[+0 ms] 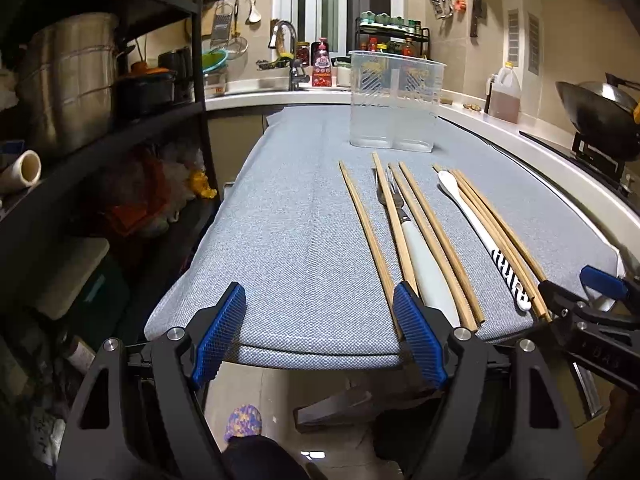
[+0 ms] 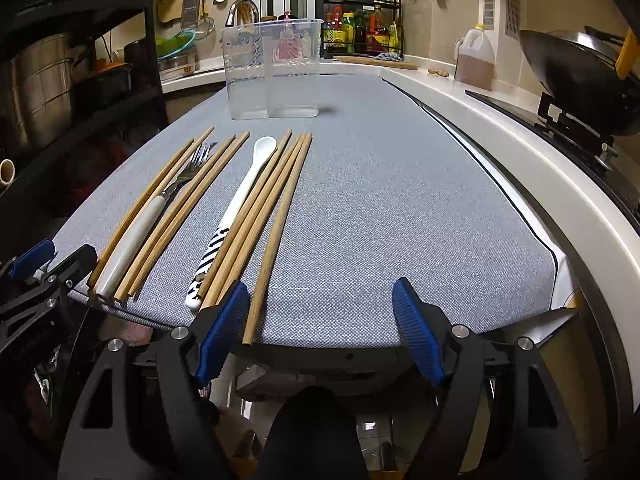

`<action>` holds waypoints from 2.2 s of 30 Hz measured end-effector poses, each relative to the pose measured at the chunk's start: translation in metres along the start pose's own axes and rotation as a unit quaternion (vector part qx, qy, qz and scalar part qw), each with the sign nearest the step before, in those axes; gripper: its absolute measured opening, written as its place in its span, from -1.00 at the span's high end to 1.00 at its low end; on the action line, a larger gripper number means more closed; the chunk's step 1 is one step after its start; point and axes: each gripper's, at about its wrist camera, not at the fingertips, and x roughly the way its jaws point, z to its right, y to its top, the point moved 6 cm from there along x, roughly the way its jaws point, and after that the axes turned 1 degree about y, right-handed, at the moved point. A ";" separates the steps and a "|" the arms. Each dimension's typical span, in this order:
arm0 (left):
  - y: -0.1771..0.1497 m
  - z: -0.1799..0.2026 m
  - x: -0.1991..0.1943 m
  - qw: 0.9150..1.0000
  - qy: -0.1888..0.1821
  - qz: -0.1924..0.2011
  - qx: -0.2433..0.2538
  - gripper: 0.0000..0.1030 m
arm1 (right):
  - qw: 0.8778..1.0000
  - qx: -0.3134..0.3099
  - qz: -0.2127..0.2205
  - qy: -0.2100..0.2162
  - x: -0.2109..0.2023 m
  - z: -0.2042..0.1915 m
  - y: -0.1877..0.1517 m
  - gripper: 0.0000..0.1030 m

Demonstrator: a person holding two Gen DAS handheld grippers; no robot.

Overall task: Organize utensils
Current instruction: 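Lower the left tool onto a wooden chopstick while the right tool lowers onto another, then close the left tool on its chopstick and lift while the right tool does the same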

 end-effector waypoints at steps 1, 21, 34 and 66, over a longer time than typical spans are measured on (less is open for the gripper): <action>0.001 0.000 0.000 1.000 0.001 0.000 0.001 -0.44 | 1.000 0.000 0.001 0.000 0.000 0.000 0.000 -0.48; 0.002 -0.006 0.009 1.000 0.028 -0.001 0.000 -0.46 | 1.000 0.008 0.009 0.006 0.003 0.001 0.005 -0.49; 0.002 0.020 0.012 0.998 -0.006 0.041 0.057 0.66 | 0.994 -0.013 0.103 0.045 -0.002 -0.005 -0.005 0.29; 0.113 0.022 -0.057 0.985 -0.060 0.151 0.049 0.87 | 0.979 -0.025 0.187 0.075 -0.065 -0.002 0.113 0.89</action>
